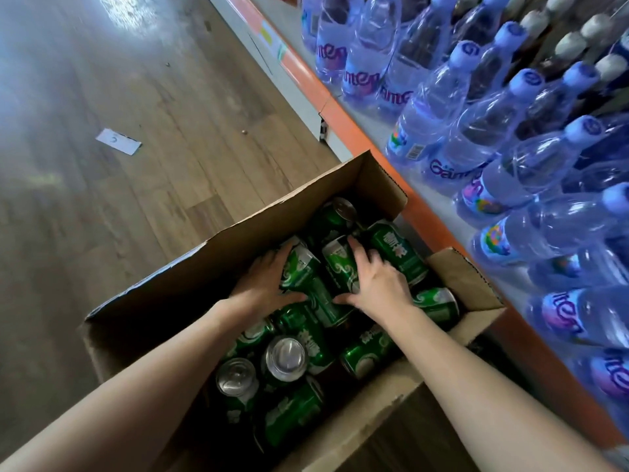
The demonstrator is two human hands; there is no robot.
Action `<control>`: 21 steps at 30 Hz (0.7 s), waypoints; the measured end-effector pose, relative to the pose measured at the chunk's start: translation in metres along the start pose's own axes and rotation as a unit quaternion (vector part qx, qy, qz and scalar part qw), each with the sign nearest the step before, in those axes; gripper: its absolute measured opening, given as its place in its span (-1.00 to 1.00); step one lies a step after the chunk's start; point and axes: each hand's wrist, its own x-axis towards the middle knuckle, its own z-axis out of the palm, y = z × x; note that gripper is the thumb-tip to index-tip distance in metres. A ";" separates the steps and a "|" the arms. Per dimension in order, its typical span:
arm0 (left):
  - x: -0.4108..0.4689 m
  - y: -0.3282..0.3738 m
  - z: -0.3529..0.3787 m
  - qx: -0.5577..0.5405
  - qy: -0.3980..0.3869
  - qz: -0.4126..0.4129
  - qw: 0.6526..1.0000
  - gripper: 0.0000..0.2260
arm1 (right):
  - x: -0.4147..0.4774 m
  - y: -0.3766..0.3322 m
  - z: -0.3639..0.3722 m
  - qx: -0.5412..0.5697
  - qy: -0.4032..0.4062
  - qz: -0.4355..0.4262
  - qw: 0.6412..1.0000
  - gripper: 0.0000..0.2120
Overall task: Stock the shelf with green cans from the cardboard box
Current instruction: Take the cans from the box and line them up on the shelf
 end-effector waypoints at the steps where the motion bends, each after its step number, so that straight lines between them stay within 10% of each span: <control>1: 0.002 -0.002 -0.001 -0.003 0.003 0.003 1.000 -0.05 | 0.001 0.000 0.000 -0.006 0.000 -0.003 1.000 0.02; 21: -0.098 0.053 -0.112 0.159 -0.048 0.080 0.983 -0.09 | -0.086 0.006 -0.112 0.023 -0.055 -0.029 0.998 -0.02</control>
